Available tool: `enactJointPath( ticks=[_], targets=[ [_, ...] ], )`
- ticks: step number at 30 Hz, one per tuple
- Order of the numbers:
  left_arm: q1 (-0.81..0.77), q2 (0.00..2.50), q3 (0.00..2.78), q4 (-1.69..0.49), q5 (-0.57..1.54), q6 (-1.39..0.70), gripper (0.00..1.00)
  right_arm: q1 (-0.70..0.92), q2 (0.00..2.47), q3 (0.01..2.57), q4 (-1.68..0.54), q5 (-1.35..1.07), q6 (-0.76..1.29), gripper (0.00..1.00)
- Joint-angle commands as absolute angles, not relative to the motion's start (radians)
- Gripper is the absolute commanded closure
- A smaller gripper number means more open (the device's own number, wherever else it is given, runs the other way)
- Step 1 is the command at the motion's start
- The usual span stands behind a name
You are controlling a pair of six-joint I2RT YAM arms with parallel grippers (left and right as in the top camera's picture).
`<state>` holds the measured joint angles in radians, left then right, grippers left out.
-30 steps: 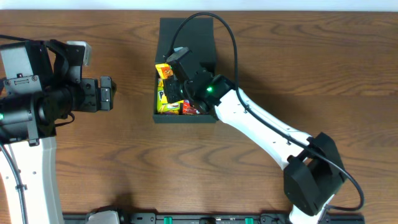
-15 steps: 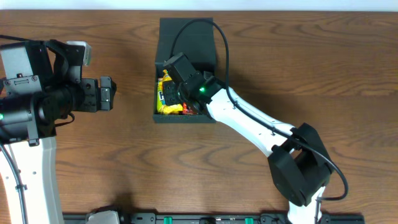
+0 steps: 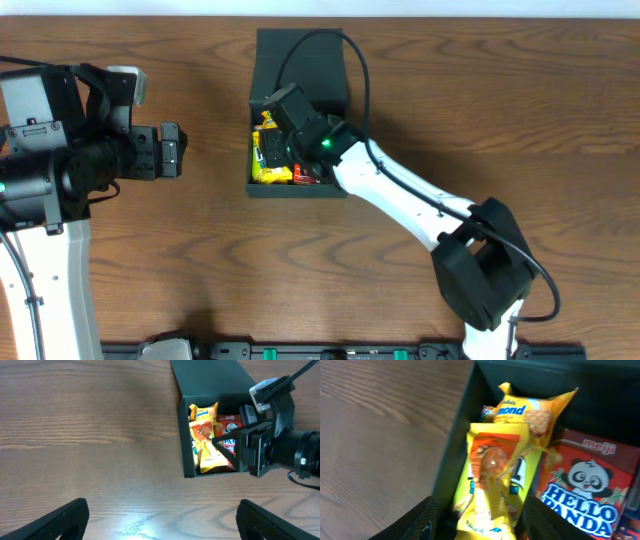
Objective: Pack container
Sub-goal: 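Withdraw the right gripper to the upper right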
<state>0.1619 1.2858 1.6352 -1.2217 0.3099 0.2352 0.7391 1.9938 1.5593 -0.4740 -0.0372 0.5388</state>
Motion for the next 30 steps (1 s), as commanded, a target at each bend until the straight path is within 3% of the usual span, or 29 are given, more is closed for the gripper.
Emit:
enactJointPath(
  ticks=[1, 7, 28, 30],
  targets=[
    [0.163, 1.283, 1.650, -1.219, 0.304, 0.228, 0.05, 0.684, 1.943, 1.576, -0.474, -0.034, 0.500, 0.43],
    [0.163, 1.283, 1.650, -1.219, 0.304, 0.228, 0.05, 0.570, 1.866, 1.576, -0.473, -0.034, 0.389, 0.42],
    [0.163, 1.283, 1.650, -1.206, 0.307, 0.228, 0.05, 0.167, 1.855, 1.576, -0.486, -0.033, 0.305, 0.39],
    [0.163, 1.283, 1.650, -1.206, 0.307, 0.228, 0.05, 0.149, 1.855, 1.576, -0.487, -0.033, 0.305, 0.47]
  ],
)
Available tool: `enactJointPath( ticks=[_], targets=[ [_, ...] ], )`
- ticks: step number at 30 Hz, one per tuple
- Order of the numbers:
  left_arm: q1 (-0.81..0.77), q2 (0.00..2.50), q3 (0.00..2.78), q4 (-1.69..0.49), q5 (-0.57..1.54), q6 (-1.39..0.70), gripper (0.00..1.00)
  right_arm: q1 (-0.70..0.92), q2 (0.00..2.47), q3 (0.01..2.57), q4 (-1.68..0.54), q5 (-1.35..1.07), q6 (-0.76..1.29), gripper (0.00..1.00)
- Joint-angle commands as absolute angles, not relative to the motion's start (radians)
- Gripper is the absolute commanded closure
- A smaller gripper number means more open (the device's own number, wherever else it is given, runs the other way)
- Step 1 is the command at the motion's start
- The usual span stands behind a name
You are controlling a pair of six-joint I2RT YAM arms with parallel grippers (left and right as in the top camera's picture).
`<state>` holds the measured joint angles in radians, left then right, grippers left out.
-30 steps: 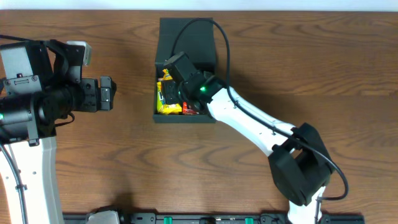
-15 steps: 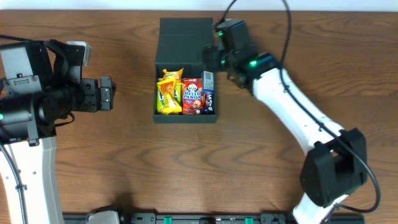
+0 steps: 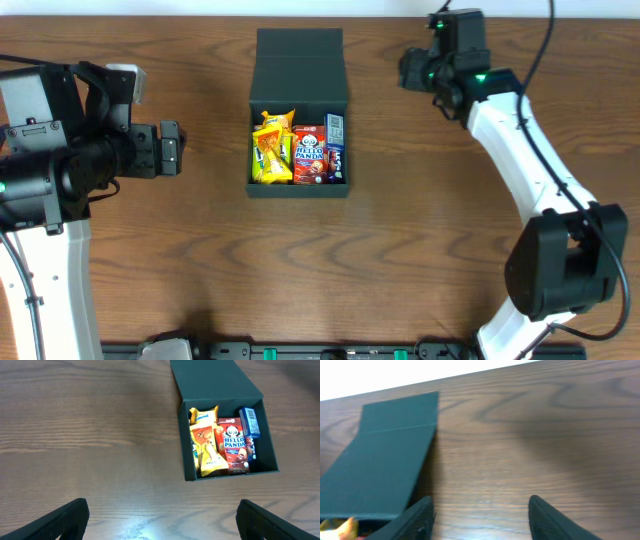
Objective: Pack container
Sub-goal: 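Withdraw the right gripper to the upper right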
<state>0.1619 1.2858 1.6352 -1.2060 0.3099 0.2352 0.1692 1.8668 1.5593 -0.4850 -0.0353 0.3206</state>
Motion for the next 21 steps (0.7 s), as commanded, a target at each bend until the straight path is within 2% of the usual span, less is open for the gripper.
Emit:
enactJointPath(
  ticks=[1, 3, 6, 7, 16, 21],
  targets=[
    [0.163, 1.283, 1.650, -1.206, 0.307, 0.228, 0.05, 0.144, 1.855, 1.576, -0.487, -0.033, 0.305, 0.50],
    [0.163, 1.283, 1.650, -1.206, 0.307, 0.228, 0.05, 0.138, 1.855, 1.576, -0.487, -0.033, 0.305, 0.63],
    [0.163, 1.283, 1.650, -1.196, 0.307, 0.228, 0.05, 0.137, 1.855, 1.576, -0.485, -0.029, 0.305, 0.95],
    [0.163, 1.283, 1.650, -1.196, 0.306, 0.228, 0.05, 0.137, 1.855, 1.576, -0.485, -0.029, 0.305, 0.99],
    [0.163, 1.312, 1.650, -1.131, 0.347, 0.228, 0.05, 0.138, 1.863, 1.575, -0.459, -0.048, 0.309, 0.99],
    [0.164, 1.483, 1.650, -0.992, 0.366, 0.227, 0.05, 0.138, 1.892, 1.574, -0.464, -0.142, 0.310, 0.99]
  ],
)
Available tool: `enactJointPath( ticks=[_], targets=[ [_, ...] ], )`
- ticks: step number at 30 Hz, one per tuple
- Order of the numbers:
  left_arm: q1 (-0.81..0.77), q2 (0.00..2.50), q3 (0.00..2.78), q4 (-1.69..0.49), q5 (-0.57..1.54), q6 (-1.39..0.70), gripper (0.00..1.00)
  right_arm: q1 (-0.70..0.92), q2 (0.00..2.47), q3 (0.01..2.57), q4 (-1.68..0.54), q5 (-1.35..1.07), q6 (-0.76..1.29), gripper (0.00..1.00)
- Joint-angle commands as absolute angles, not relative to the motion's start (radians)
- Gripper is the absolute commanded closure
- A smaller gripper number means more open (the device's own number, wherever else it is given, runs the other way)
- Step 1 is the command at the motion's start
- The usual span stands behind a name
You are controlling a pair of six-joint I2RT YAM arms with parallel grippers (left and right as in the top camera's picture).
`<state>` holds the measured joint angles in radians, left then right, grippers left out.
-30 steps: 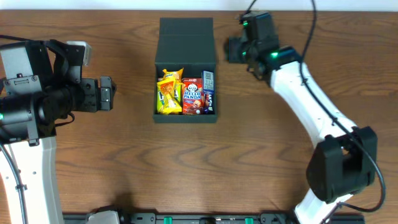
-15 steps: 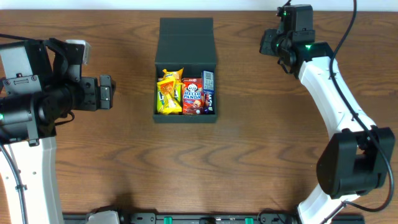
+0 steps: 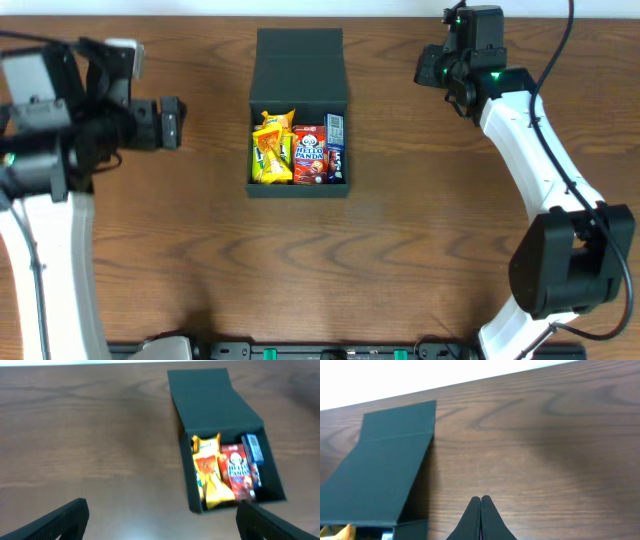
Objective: Pack container
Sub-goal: 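Withdraw the right gripper to the upper right, then bring both grippers to the back edge of the box lid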
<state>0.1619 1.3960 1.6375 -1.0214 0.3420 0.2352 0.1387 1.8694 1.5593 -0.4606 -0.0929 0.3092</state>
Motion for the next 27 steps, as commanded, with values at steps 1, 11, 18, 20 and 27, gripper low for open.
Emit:
enactJointPath(
  ticks=[1, 11, 18, 20, 27],
  targets=[
    [0.165, 1.526, 1.650, -0.962, 0.376, 0.223, 0.05, 0.139, 1.899, 1.575, -0.464, -0.162, 0.310, 0.99],
    [0.166, 1.925, 1.650, -0.610, 0.545, 0.080, 0.19, 0.139, 1.975, 1.575, -0.461, -0.242, 0.321, 0.99],
    [0.163, 2.082, 1.651, -0.337, 0.629, -0.226, 0.94, 0.137, 2.078, 1.575, -0.338, -0.361, 0.321, 0.99],
    [0.162, 2.109, 1.651, -0.279, 0.640, -0.318, 0.94, 0.137, 2.115, 1.575, -0.279, -0.410, 0.339, 0.99],
    [0.160, 2.201, 1.654, -0.167, 0.664, -0.496, 0.94, 0.137, 2.229, 1.581, -0.138, -0.530, 0.468, 0.99]
  ],
)
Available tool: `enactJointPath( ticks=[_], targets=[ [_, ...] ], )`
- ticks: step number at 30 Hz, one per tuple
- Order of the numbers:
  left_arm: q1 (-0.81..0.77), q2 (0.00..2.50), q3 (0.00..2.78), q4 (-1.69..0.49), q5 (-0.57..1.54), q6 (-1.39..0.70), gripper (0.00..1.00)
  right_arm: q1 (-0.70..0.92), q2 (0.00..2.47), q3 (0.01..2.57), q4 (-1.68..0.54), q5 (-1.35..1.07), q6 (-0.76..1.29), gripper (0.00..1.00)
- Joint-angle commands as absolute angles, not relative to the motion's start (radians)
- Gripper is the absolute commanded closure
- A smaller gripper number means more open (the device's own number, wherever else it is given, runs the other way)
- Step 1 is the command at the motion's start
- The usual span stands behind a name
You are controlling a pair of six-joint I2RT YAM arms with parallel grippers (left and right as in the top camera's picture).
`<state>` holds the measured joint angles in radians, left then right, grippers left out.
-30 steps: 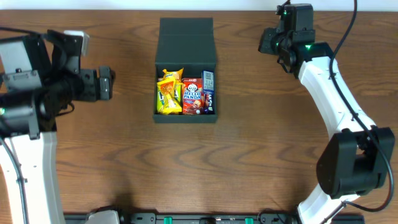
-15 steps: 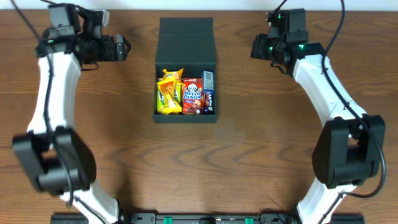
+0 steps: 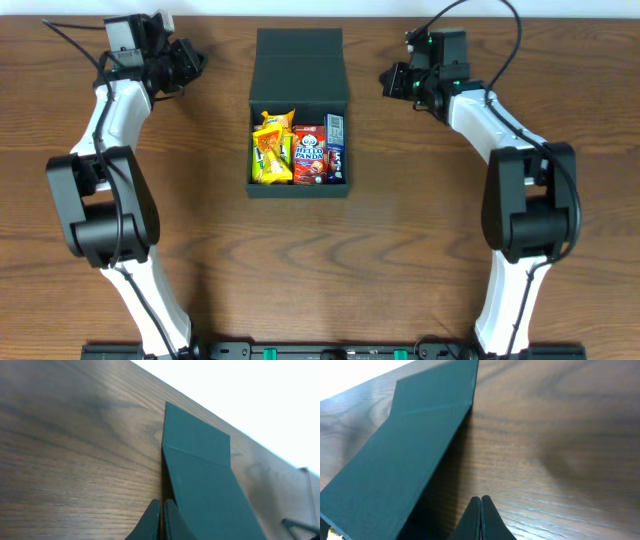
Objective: Pack container
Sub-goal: 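Bring both grippers to the back edge of the box lid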
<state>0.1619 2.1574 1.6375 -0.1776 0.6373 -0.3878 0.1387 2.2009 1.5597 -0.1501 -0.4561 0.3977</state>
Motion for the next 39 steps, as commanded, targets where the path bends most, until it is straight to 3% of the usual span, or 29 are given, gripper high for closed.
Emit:
enactJointPath(
  ticks=[1, 17, 29, 39],
  targets=[
    [0.158, 2.215, 1.654, -0.154, 0.675, -0.509, 0.94, 0.137, 2.241, 1.588, -0.137, -0.536, 0.487, 0.99],
    [0.086, 2.489, 1.973, -0.422, 0.763, -0.574, 0.94, 0.164, 2.371, 1.734, -0.159, -0.631, 0.623, 0.99],
    [0.077, 2.493, 1.974, -0.484, 0.762, -0.591, 0.94, 0.197, 2.431, 1.734, -0.134, -0.693, 0.684, 0.99],
    [0.052, 2.493, 1.974, -0.397, 0.851, -0.595, 0.94, 0.222, 2.432, 1.734, -0.021, -0.735, 0.683, 0.99]
  ],
)
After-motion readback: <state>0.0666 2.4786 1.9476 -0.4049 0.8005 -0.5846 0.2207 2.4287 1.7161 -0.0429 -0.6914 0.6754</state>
